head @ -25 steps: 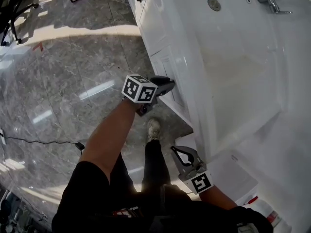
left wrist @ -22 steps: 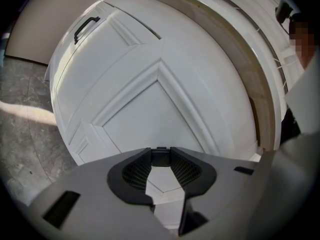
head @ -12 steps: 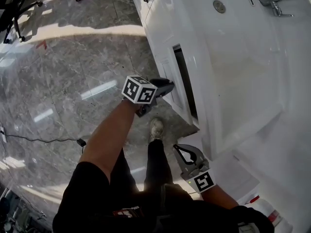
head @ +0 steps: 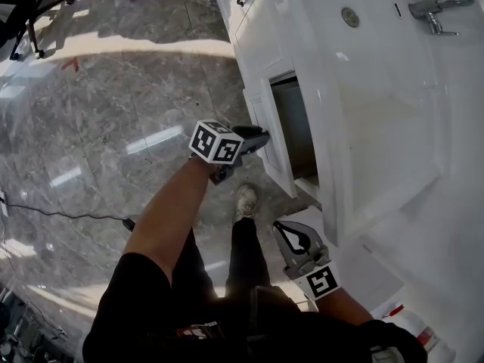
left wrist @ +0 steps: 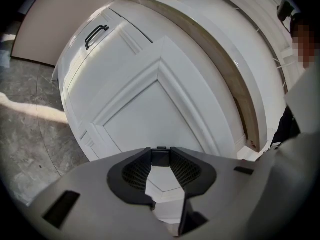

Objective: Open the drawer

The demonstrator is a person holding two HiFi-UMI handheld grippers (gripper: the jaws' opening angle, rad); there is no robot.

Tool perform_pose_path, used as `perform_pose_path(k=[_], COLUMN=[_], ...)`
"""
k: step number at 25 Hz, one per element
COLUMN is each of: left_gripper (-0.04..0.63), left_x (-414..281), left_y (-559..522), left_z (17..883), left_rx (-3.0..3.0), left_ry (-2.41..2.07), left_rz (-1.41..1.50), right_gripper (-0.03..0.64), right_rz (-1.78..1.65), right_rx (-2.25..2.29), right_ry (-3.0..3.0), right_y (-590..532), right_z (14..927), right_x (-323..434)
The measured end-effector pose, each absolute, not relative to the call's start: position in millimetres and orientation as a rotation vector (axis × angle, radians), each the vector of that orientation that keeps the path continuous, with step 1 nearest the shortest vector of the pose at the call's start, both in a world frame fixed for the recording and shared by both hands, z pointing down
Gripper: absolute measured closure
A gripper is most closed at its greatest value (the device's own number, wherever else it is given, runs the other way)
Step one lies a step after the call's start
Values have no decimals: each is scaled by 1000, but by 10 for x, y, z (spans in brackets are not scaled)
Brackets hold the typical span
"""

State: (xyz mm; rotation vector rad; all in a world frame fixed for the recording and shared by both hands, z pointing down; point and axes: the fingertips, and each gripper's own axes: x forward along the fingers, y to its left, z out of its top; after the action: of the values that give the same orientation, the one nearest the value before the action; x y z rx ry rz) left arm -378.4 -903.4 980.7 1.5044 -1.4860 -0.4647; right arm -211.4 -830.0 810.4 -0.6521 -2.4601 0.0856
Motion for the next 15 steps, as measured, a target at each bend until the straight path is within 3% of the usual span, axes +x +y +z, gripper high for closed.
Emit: perform_pose_path(k=[15], left_gripper=[476], left_x=[-3764], left_y=[-8622], left_z=[9801], left_rx=[1496], left_ry=[-1496], left_rz=[-459], right_gripper=[621], right_rz=[65], right_rx=[-681], right_ry=[-2521], right_y=[-8060], right_z=[7843], right_x=[-2316])
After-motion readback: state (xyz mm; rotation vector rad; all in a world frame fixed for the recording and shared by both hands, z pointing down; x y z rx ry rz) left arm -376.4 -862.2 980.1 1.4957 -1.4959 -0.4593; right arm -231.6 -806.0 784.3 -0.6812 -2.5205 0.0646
